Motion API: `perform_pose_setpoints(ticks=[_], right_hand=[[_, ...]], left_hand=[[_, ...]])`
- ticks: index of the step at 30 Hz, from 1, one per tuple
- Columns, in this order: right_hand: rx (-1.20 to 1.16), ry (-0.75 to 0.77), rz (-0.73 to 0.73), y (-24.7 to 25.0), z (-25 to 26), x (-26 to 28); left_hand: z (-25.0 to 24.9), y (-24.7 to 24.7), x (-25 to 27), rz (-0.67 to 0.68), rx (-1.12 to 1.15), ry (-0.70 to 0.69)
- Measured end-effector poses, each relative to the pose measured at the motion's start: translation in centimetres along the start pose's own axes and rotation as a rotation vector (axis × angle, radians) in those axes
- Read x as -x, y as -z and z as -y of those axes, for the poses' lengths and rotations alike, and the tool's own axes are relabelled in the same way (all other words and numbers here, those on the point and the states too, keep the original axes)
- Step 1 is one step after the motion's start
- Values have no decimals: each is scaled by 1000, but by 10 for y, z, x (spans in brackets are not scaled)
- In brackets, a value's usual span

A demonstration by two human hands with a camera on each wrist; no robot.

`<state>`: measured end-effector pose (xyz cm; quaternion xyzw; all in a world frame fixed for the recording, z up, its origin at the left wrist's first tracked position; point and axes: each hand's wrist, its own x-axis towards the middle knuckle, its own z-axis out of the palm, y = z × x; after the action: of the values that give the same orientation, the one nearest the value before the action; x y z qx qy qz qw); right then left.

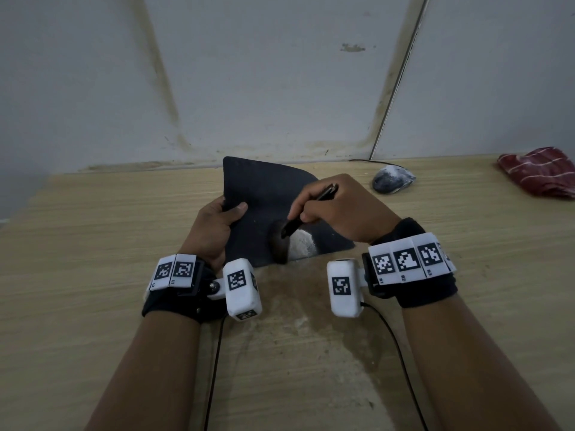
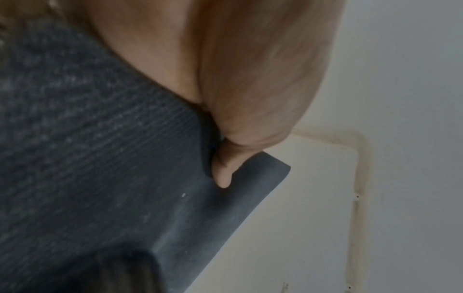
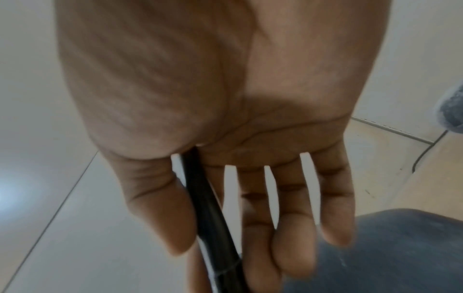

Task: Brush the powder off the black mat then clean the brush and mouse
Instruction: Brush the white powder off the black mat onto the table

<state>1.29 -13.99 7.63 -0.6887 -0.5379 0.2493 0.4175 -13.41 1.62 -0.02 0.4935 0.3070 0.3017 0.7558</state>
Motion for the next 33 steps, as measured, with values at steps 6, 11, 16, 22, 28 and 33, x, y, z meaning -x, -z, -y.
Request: perform_pose_setpoints(ticks=[6,11,16,22,28,33], right_hand=[[7,33,125,-13,3,-1],[44,-42,-3,5,-2,0],[-88,9,-49,5,-2,-3],[84,-86,-59,4,-6,0],[48,-37,-213,4,-7,-1],[172,-131,-122,3,-9,-2]], left_hand=[[-1,-2,-2,22,21,-11],[-1,-4,-4,12,27,-3],[-1,-5,-4,14,16,-2],[0,-6,-3,35,26,-13],[3,-3,-5,31,28,-9],[4,-2,-6,25,12,-11]])
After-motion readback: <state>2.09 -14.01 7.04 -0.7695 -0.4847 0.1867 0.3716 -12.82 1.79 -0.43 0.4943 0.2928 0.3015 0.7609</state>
